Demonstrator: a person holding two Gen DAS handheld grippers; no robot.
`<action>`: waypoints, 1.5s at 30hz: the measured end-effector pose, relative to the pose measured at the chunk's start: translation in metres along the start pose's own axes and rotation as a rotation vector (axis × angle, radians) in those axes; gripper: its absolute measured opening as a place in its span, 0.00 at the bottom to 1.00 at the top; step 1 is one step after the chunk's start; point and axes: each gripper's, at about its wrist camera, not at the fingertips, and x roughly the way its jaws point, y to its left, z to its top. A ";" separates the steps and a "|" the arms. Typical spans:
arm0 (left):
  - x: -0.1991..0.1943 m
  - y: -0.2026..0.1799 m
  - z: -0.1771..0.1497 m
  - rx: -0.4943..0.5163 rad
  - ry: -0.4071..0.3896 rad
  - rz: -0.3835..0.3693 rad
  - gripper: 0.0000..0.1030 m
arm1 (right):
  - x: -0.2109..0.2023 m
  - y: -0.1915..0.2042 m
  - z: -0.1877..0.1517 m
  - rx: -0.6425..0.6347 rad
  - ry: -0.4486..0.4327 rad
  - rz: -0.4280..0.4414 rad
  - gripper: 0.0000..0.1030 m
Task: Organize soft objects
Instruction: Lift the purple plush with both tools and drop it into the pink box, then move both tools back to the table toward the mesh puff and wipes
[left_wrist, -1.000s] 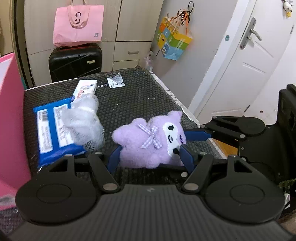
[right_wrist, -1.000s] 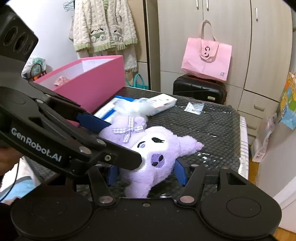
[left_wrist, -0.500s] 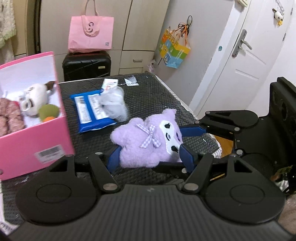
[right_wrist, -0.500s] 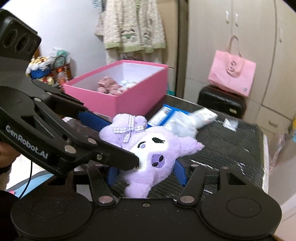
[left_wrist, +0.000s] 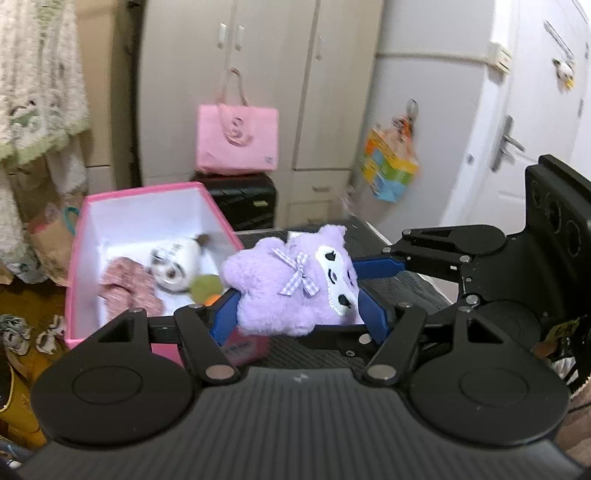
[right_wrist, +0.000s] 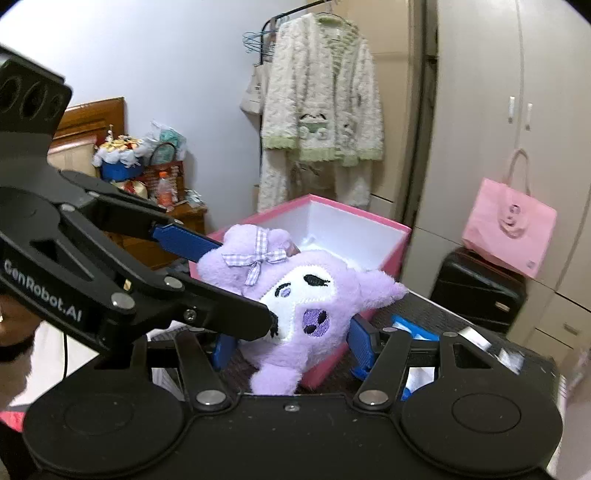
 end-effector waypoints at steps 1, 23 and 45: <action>0.000 0.006 0.001 -0.011 -0.006 0.009 0.66 | 0.007 0.000 0.005 0.000 -0.001 0.013 0.65; 0.094 0.140 0.016 -0.332 0.158 0.051 0.65 | 0.156 -0.032 0.051 0.072 0.204 0.114 0.65; 0.024 0.109 0.021 -0.132 0.070 0.164 0.65 | 0.110 -0.010 0.050 -0.113 0.204 -0.058 0.76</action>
